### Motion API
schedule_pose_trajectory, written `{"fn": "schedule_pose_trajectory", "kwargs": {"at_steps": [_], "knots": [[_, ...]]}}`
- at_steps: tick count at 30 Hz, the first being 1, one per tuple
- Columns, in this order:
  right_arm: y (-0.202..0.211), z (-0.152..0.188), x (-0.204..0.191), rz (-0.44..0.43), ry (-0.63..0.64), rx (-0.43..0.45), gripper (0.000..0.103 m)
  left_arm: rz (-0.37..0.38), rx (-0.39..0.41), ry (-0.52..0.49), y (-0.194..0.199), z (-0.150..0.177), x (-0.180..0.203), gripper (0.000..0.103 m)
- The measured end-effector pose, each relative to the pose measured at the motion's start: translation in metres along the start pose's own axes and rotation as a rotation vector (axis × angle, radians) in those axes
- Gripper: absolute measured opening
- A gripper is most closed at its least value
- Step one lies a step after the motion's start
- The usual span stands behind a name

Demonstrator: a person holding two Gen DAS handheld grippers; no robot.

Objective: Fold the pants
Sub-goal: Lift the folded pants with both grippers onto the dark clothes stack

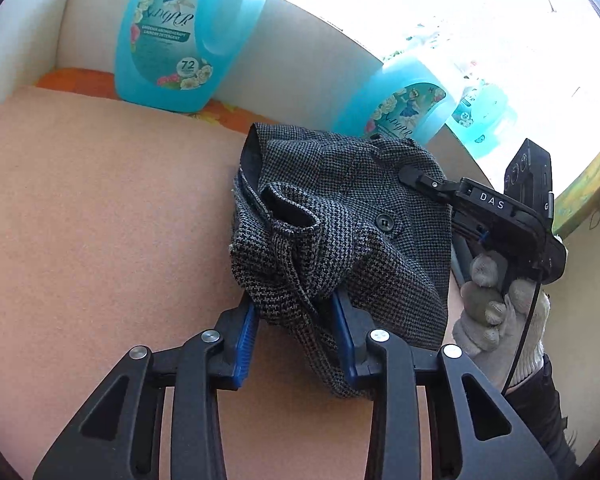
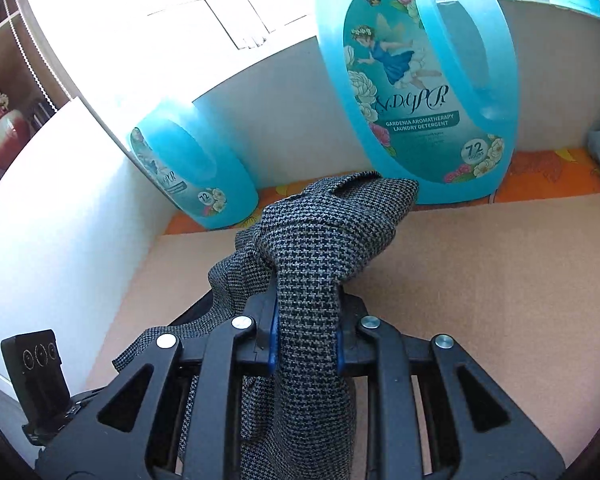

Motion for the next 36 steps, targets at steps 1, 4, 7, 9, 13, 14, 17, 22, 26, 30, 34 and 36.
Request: {"fn": "schedule_pose_trajectory", "kwargs": {"at_steps": [1,4,7,9,13,14,17,22,26,30,34,36], "knots": [[0.004,0.0,-0.003,0.007,0.012,0.003,0.02,0.0,0.006,-0.01,0.001,0.0,0.004,0.033],[0.017,-0.001,-0.012,0.033,0.048,0.015,0.02,0.015,0.015,-0.022,0.007,0.001,0.013,0.032],[0.036,-0.003,-0.02,0.048,0.077,0.034,0.02,0.028,0.023,-0.05,0.01,0.003,0.028,0.032],[0.053,-0.002,-0.022,0.067,0.101,0.048,0.02,0.048,0.027,-0.068,0.012,0.005,0.041,0.032],[0.09,-0.004,-0.017,0.1,0.119,0.079,0.02,0.08,0.036,-0.119,0.013,0.01,0.072,0.032],[0.098,-0.004,-0.015,0.11,0.12,0.088,0.02,0.09,0.035,-0.132,0.012,0.011,0.081,0.032],[0.129,-0.007,-0.001,0.145,0.12,0.113,0.02,0.129,0.033,-0.171,0.007,0.013,0.112,0.032],[0.177,-0.016,0.033,0.218,0.116,0.148,0.02,0.201,0.028,-0.233,-0.01,0.014,0.172,0.032],[0.217,-0.03,0.065,0.29,0.116,0.177,0.019,0.262,0.019,-0.279,-0.027,0.012,0.225,0.032],[0.255,-0.057,0.093,0.365,0.138,0.218,0.019,0.298,0.049,-0.351,-0.041,0.004,0.283,0.032],[0.281,-0.088,0.124,0.435,0.147,0.248,0.019,0.321,0.082,-0.41,-0.061,-0.01,0.335,0.032],[0.288,-0.103,0.14,0.468,0.151,0.252,0.019,0.335,0.083,-0.424,-0.073,-0.015,0.356,0.032]]}}
Point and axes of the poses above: each gripper's, at about its wrist camera, not at the fingertips, and y roughly against the way its jaws point, x to its right, z to its underside, the point moved 7 cm from there along -y, roughly the way its jaws point, and after that the axes turned 8 degrees about -z, right-handed, at the moved point
